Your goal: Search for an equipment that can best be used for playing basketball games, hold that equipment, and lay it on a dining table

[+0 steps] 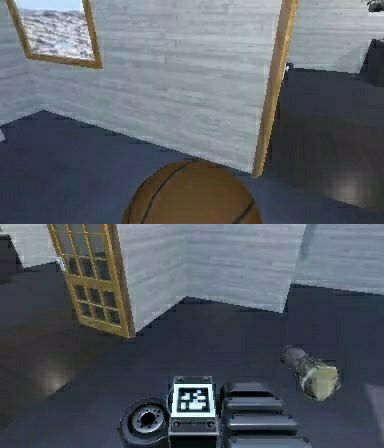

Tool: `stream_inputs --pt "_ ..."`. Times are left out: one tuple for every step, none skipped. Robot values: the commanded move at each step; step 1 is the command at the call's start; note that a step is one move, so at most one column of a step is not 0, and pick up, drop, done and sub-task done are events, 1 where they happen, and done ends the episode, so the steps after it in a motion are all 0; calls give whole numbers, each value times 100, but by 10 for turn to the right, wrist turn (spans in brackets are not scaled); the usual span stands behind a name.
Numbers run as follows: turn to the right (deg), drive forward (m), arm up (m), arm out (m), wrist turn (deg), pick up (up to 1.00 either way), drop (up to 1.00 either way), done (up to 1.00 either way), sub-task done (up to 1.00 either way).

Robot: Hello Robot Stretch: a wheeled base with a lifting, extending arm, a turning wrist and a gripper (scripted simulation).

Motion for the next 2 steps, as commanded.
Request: stream_inputs --pt "450 0 0 0 0 0 0 0 0" --pt "120 0 0 0 0 0 0 0 0"
